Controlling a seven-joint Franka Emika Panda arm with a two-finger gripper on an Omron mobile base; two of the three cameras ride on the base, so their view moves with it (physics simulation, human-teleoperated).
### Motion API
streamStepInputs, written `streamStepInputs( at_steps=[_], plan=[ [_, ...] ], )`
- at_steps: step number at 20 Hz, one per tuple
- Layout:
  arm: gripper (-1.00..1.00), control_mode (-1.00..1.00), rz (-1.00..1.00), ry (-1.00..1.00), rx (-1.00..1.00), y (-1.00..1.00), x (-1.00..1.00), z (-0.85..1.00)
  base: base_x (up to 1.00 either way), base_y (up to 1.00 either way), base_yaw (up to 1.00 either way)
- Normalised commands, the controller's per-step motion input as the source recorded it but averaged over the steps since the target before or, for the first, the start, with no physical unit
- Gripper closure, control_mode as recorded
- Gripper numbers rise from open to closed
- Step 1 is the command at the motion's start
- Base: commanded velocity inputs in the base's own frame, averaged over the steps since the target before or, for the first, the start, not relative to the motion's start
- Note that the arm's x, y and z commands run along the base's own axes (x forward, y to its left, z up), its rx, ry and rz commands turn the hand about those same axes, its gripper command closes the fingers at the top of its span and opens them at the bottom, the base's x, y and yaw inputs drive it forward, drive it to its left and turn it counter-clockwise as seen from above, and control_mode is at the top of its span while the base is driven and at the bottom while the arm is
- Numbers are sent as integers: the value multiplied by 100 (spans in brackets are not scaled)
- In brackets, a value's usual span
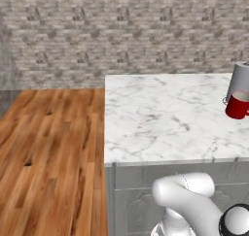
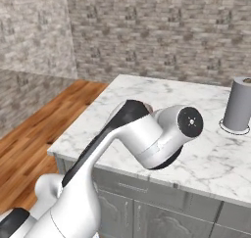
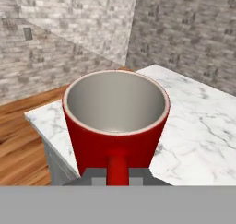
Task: Clear the mugs and bowl far away from the sink.
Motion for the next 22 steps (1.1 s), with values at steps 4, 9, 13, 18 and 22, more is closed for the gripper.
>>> streamStepInputs(
  at_steps=[4, 9, 13, 18, 22],
  plan=[
    [100, -100, 0, 3, -5, -1, 3, -59, 0, 0, 0],
    [100, -100, 0, -1, 0, 0, 0, -46, 0, 0, 0],
    [100, -100, 0, -8, 0, 0, 0, -17, 0, 0, 0],
    [100, -100, 0, -2, 0, 0, 3, -5, 0, 0, 0],
    [100, -100, 0, 0, 0, 0, 23, 0, 0, 0, 0]
  ],
)
